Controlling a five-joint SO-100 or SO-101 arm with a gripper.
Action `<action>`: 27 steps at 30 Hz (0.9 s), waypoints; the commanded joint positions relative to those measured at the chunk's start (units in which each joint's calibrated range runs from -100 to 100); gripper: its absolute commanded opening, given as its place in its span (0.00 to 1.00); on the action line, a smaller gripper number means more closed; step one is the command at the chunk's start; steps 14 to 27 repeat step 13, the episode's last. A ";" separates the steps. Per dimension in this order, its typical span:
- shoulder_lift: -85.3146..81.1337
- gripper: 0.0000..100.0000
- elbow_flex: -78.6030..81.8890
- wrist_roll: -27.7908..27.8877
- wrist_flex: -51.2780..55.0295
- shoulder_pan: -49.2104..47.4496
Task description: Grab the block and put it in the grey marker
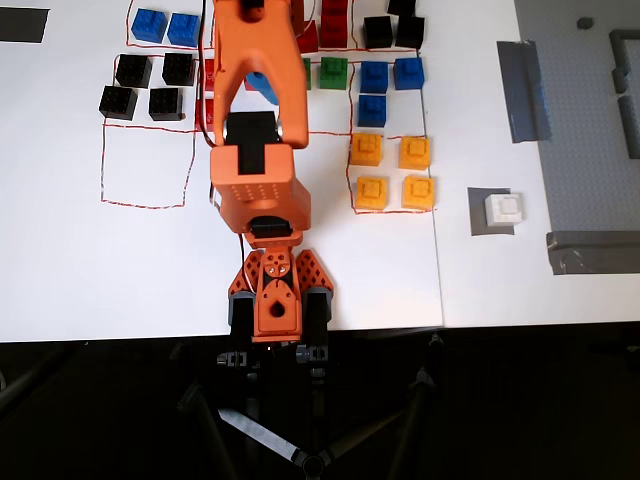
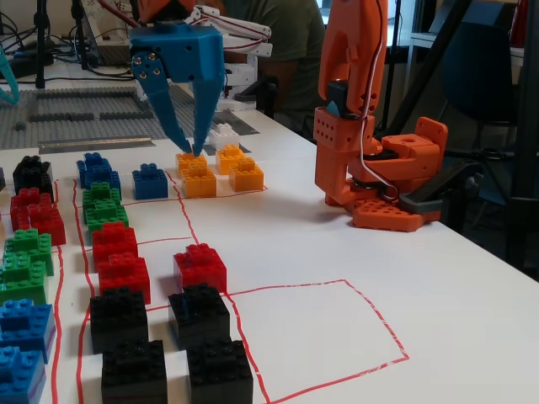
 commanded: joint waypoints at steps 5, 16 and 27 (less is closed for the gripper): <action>-6.39 0.00 -2.52 -0.44 -0.56 -0.40; -7.16 0.00 -1.80 -0.34 -0.56 -0.98; -7.16 0.00 -1.80 -0.34 -0.56 -0.98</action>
